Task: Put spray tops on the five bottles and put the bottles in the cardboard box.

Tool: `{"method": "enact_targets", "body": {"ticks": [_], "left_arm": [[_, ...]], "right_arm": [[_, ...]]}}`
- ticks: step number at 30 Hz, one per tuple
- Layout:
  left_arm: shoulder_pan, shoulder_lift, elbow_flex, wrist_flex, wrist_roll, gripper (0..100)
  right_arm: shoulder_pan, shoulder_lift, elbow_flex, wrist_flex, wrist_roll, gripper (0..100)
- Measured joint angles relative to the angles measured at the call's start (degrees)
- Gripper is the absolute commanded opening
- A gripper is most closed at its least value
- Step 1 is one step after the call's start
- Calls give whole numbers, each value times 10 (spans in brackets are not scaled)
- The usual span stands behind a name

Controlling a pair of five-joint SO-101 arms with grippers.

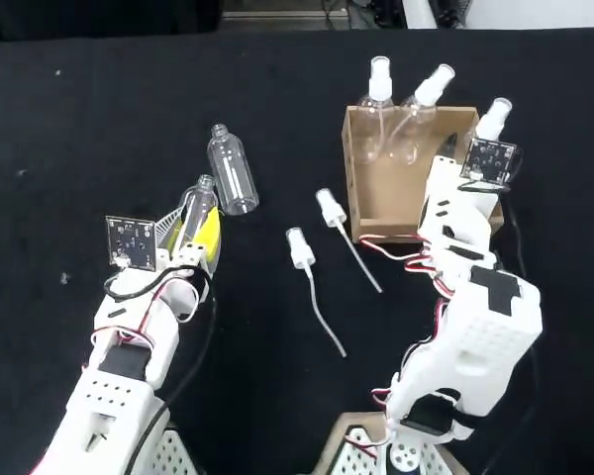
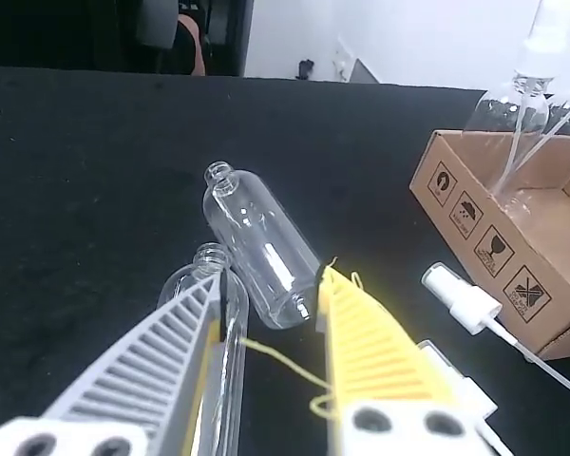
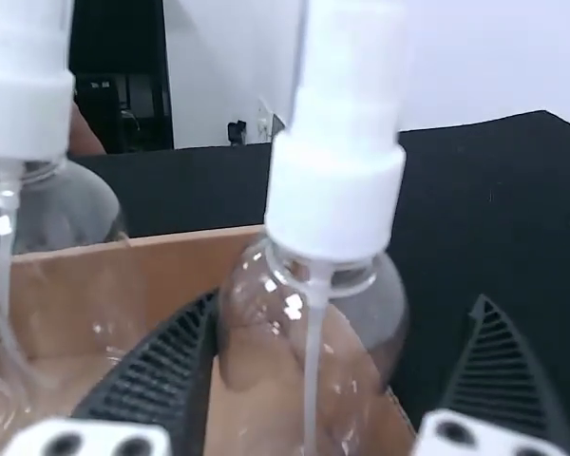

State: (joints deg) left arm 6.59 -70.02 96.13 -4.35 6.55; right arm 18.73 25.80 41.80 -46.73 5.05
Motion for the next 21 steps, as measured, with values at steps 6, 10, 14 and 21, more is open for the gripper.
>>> {"method": "enact_targets", "body": {"ticks": [6, 10, 14, 21], "left_arm": [[0, 0, 0, 0, 0, 164], [0, 0, 0, 0, 0, 164], [0, 0, 0, 0, 0, 163], [0, 0, 0, 0, 0, 163]], "right_arm": [[0, -1, 1, 0, 0, 308], [0, -48, 48, 1, 0, 308], [0, -113, 101, 1, 0, 308], [0, -183, 164, 1, 0, 308]]}}
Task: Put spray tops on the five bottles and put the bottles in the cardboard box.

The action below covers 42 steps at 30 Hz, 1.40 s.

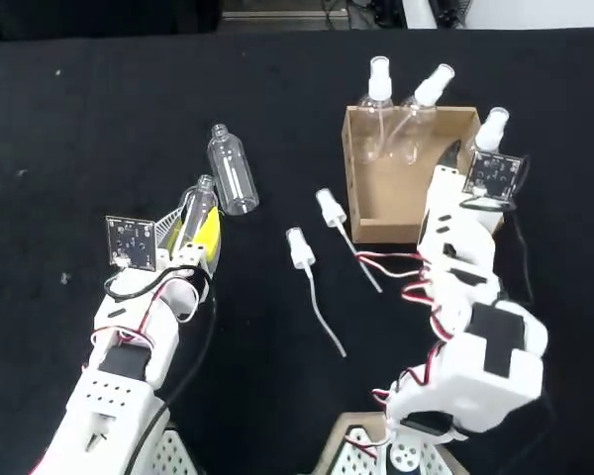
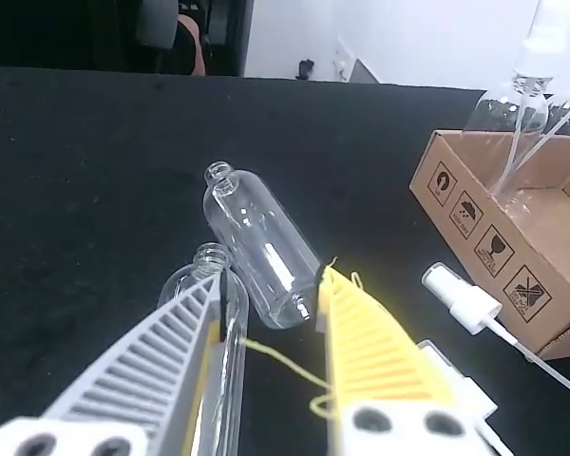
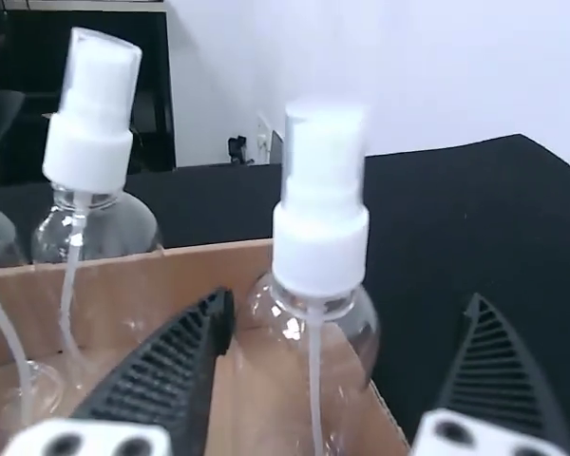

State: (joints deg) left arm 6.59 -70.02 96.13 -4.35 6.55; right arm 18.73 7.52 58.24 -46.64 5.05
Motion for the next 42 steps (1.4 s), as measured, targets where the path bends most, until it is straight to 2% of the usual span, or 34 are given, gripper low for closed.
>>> {"method": "enact_targets", "body": {"ticks": [19, 31, 33, 38, 42], "left_arm": [[0, 0, 0, 0, 0, 163], [0, 0, 0, 0, 0, 163], [0, 0, 0, 0, 0, 163], [0, 0, 0, 0, 0, 163], [0, 0, 0, 0, 0, 163]], "right_arm": [[-13, -41, 51, 0, 0, 308], [-13, -213, 168, 0, 0, 306], [-13, -247, 204, 0, 0, 267], [20, -338, 294, 0, -55, 16], [47, -406, 302, 25, -54, 63]]}}
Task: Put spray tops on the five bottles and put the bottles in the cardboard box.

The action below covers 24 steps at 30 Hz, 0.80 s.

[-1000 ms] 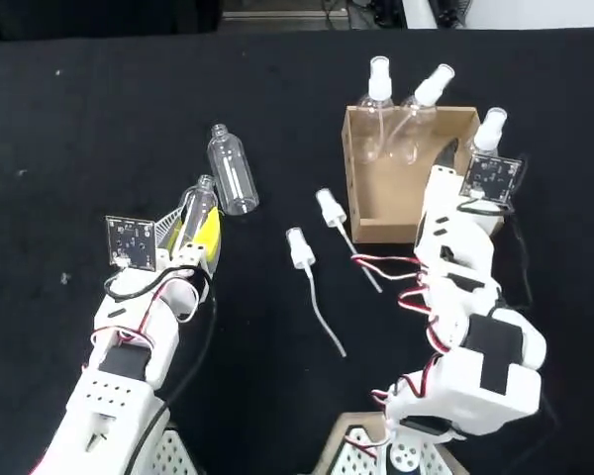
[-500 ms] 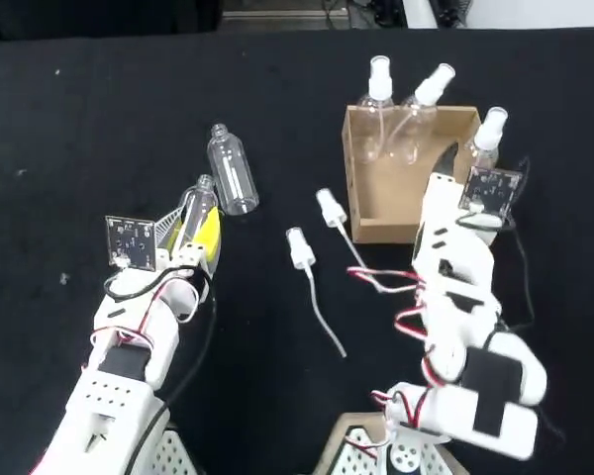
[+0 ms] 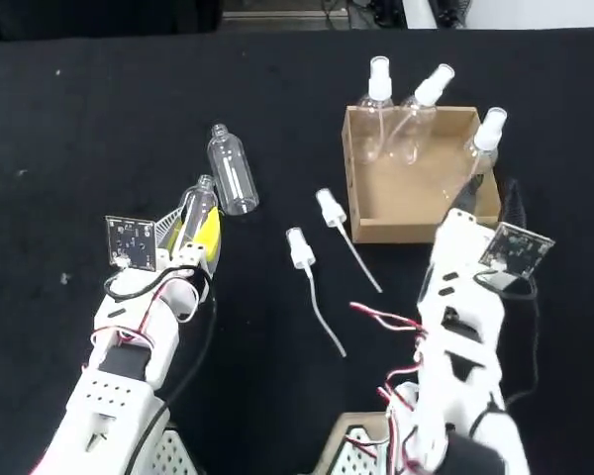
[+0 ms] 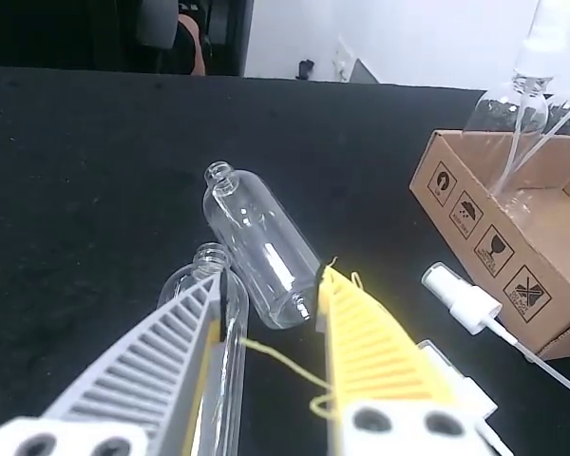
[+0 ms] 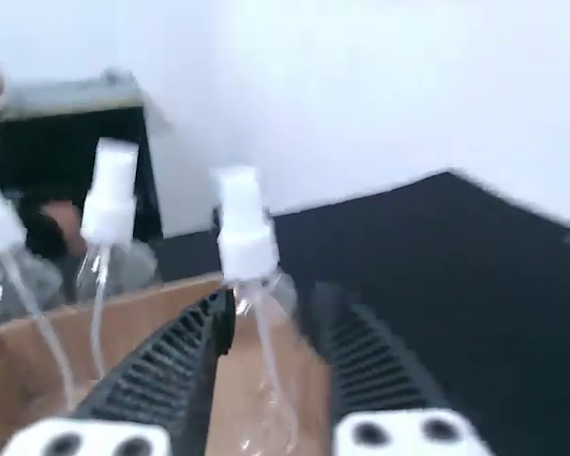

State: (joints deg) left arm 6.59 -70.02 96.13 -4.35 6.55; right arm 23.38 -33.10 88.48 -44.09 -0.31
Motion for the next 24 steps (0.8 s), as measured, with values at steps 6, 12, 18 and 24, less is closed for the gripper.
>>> {"method": "enact_targets", "body": {"ticks": [6, 12, 18, 24], "left_arm": [[0, 0, 0, 0, 0, 163], [0, 0, 0, 0, 0, 163], [0, 0, 0, 0, 0, 163], [0, 0, 0, 0, 0, 163]], "right_arm": [[10, -28, -116, 288, 42, 88], [10, 0, -386, 714, 49, 89], [10, 65, -505, 898, 145, 89], [10, 178, -549, 905, 219, 88]]}}
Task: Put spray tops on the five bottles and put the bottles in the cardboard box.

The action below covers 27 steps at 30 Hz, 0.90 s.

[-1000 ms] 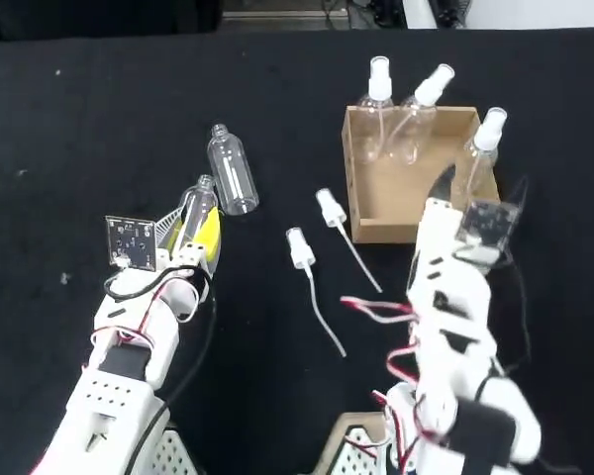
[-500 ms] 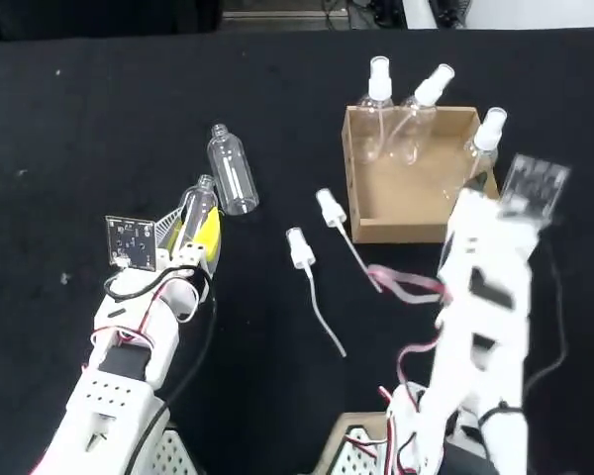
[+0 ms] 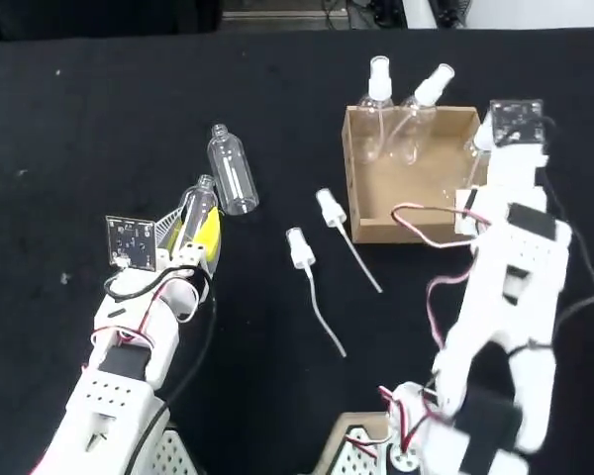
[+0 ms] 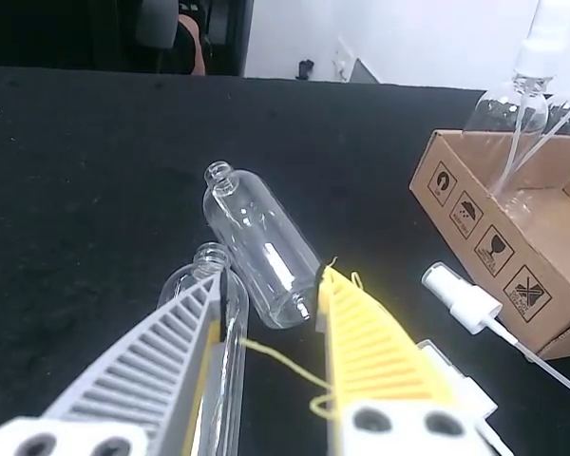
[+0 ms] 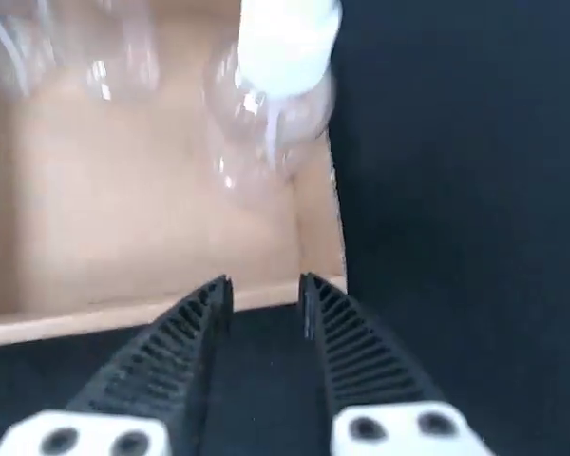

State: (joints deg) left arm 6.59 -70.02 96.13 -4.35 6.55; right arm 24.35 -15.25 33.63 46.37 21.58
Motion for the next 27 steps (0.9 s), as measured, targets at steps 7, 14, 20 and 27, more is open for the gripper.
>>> {"method": "enact_targets", "body": {"ticks": [7, 14, 20, 27], "left_arm": [[0, 0, 0, 0, 0, 163], [0, 0, 0, 0, 0, 163], [0, 0, 0, 0, 0, 163], [0, 0, 0, 0, 0, 163]], "right_arm": [[0, 73, -27, 0, 6, 8], [0, 53, 18, -52, -21, 25], [0, 46, 89, -183, -31, 25], [0, 46, 103, -238, -31, 25]]}}
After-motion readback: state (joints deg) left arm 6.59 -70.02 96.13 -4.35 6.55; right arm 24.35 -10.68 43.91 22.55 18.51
